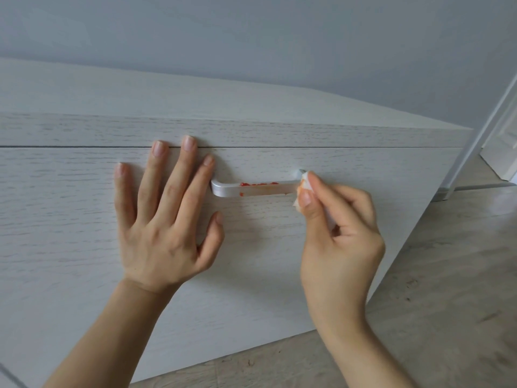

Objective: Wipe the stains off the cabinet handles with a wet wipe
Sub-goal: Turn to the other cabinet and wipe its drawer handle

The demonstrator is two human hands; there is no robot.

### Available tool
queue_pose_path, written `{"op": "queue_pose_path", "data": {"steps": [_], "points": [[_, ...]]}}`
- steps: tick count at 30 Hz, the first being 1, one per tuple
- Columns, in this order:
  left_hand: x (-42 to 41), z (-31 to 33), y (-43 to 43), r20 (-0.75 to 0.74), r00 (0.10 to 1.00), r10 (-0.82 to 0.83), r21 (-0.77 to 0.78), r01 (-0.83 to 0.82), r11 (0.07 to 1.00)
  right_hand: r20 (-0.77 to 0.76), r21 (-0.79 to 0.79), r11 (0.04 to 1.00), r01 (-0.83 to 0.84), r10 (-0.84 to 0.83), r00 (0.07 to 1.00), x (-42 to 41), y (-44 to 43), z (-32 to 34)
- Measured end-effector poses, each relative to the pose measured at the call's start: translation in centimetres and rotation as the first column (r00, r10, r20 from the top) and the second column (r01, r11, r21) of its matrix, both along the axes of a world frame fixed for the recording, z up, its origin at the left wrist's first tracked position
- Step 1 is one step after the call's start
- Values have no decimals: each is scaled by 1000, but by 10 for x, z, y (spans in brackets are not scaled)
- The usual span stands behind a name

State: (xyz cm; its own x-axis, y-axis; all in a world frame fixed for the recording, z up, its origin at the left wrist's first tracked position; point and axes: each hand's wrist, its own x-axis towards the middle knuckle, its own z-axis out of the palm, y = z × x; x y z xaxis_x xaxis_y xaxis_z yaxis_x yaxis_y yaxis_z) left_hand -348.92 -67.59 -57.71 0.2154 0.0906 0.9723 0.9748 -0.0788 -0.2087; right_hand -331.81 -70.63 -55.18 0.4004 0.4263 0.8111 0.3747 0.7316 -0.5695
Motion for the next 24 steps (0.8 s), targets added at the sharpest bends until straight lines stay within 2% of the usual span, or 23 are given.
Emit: {"op": "queue_pose_path", "data": {"steps": [2, 6, 10, 14, 21, 24], "points": [[0, -1, 0, 2, 1000, 7, 0, -7, 1000, 43, 2, 1000, 19, -19, 999, -2, 0, -1], [0, -1, 0, 1, 1000, 9, -6, -9, 1000, -13, -6, 1000, -16, 16, 1000, 3, 6, -2], [0, -2, 1, 3, 1000, 11, 0, -11, 1000, 138, 56, 997, 51, -59, 989, 0, 1, -6], [-1, -2, 1, 7, 1000, 9, -4, -9, 1000, 134, 71, 995, 70, -79, 988, -3, 2, -9], [0, -1, 0, 5, 1000, 11, 1, -11, 1000, 18, 43, 999, -15, 14, 1000, -14, 0, -8], [0, -1, 1, -2, 1000, 7, 7, -7, 1000, -91, -3, 996, -93, 92, 992, -15, -1, -6]]}}
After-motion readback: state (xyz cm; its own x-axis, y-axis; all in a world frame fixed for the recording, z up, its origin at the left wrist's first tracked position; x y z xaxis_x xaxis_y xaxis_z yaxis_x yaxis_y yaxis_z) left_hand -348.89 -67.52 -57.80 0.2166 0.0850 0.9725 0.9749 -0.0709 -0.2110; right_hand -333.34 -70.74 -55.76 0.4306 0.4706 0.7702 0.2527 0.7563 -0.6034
